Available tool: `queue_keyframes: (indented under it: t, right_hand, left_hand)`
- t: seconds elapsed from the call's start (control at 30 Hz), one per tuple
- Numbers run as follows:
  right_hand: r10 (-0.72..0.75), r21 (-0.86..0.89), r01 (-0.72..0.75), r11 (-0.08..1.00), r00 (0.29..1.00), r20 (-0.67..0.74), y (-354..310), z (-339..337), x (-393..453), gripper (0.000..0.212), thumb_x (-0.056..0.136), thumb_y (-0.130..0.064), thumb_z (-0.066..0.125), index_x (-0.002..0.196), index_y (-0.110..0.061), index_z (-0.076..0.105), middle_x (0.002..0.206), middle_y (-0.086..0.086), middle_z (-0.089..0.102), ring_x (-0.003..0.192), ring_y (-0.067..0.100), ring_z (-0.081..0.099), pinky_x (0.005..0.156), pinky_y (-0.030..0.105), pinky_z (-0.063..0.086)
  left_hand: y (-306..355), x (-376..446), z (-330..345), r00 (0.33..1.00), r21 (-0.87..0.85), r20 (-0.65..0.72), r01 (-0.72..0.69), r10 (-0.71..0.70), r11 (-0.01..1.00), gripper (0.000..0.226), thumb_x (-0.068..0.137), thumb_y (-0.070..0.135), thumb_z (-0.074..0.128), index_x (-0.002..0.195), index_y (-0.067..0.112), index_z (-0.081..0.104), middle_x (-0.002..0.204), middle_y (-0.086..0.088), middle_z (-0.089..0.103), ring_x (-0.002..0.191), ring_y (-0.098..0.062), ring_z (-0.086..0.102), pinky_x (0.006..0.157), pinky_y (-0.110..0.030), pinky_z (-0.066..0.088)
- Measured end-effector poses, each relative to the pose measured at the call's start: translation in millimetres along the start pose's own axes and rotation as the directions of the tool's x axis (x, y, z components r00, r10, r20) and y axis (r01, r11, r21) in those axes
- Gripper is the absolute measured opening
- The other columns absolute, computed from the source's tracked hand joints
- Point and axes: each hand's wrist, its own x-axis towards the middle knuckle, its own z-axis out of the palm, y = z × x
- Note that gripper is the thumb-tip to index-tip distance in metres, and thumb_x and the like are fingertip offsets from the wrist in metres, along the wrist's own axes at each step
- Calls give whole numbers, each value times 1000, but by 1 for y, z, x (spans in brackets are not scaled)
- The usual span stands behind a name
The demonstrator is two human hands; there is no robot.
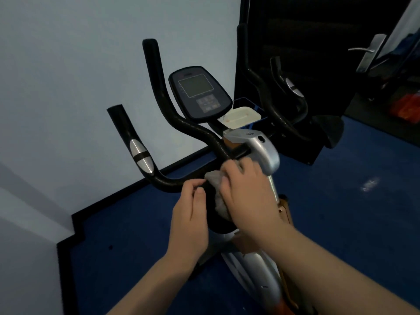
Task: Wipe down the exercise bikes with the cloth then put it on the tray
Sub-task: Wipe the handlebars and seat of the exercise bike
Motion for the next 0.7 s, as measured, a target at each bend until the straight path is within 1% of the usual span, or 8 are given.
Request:
queue_keyframes:
  t: [0.07,0.13,0.27,0.4,0.5,0.57,0.63,0.7]
  right_hand:
    - [-73,-129,81,988,995,63,-8,-3,20,30,95,-38,37,109,-18,54,113,4,47,106,22,44,82,35,41]
    - [-85,-133,95,987,993,81,2,-4,22,42,94,-50,33,103,-17,57,107,3,50,104,20,44,83,36,41]
    - [74,3,-74,997,992,-102,23,-3,-21,48,93,-56,26,86,-16,53,87,2,53,85,19,45,77,35,42]
    - [133,-47,-138,989,987,-94,23,-5,-17,51,92,-58,28,92,-18,60,99,0,51,96,18,43,82,34,38]
    - [56,-77,-68,995,987,-149,26,-19,-2,40,87,-56,44,87,-19,60,103,0,49,103,18,40,85,33,31]
    - [-10,21,15,1000,978,-210,22,-25,8,26,84,-43,51,94,-20,58,105,-1,50,102,17,42,85,33,34]
    - [-68,197,85,977,994,-89,7,-23,16,21,88,-38,48,101,-22,55,101,-4,53,93,14,48,78,33,42]
    - [-137,122,132,984,990,31,-3,-13,15,25,93,-45,45,98,-23,56,95,-6,56,88,12,52,75,33,45]
  left_hand:
    - [0,-1,3,1000,6,-19,2,-2,1000,25,96,35,34,100,29,58,84,6,65,74,-10,61,63,-24,49]
    - [1,-1,2,1000,6,-18,-3,3,1000,26,97,34,34,100,27,58,83,6,65,72,-7,60,61,-21,49]
    - [0,-1,0,1000,-13,16,10,-10,1000,26,97,36,34,102,29,59,91,9,67,80,-7,65,64,-22,56]
    - [0,-2,1,1000,-20,4,29,-29,999,26,97,35,35,101,29,60,90,8,68,79,-8,65,63,-24,56]
    - [1,-2,1,1000,-27,-2,27,-27,999,26,97,36,35,100,31,60,89,8,68,78,-10,65,62,-26,56]
    - [2,-1,3,999,-26,-18,39,-40,999,26,96,36,34,99,31,59,86,8,68,76,-11,64,62,-28,54]
    - [3,-1,3,999,-19,-23,33,-33,999,26,96,34,33,97,30,59,84,9,67,70,-6,62,59,-22,52]
    - [3,-1,4,999,-26,-19,27,-27,999,25,96,32,33,97,28,58,82,8,66,68,-3,59,58,-16,49]
